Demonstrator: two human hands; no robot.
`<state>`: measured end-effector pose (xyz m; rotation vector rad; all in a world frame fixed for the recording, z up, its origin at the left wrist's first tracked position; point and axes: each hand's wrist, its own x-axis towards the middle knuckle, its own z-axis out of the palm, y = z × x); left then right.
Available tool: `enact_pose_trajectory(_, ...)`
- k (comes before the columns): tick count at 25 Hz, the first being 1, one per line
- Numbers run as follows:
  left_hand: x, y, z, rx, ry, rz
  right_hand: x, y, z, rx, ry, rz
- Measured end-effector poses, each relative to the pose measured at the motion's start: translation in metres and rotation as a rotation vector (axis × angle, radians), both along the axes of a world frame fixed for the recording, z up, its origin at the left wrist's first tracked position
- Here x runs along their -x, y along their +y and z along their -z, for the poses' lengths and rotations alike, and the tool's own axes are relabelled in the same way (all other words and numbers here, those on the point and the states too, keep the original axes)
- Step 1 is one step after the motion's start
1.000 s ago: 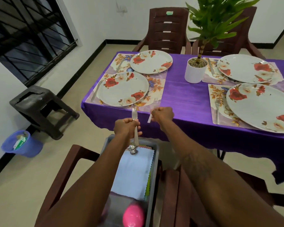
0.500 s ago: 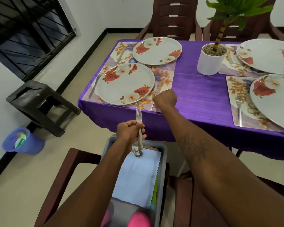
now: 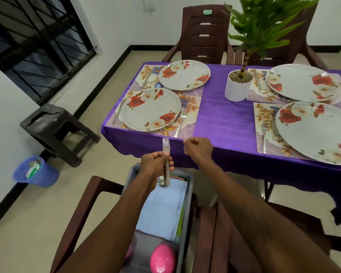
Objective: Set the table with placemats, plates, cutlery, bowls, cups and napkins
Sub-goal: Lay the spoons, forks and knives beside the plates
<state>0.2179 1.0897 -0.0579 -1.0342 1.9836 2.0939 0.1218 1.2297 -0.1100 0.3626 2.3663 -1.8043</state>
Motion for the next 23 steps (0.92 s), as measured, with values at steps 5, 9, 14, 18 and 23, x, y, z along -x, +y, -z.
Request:
enact_pose_trajectory(5, -0.068, 0.048, -0.035, 0.045, -0.011, 0.061, -0.12, 0.036, -0.051, 0.357, -0.239, -0.131)
enact_pose_trajectory(9, -0.136, 0.097, -0.059, 0.078, 0.014, 0.115, -0.2, 0.074, -0.098, 0.493, -0.286, -0.139)
enact_pose_trajectory(14, -0.218, 0.159, -0.081, -0.028, 0.076, 0.192, -0.292, 0.143, -0.138, 0.514, -0.265, -0.067)
enact_pose_trajectory(18, -0.282, 0.216, -0.096, -0.151, 0.065, 0.344, -0.364, 0.207, -0.15, 0.496, -0.237, 0.02)
enact_pose_trajectory(23, -0.325, 0.297, -0.11, -0.133, 0.026, 0.485, -0.424, 0.297, -0.159, 0.434, -0.217, 0.104)
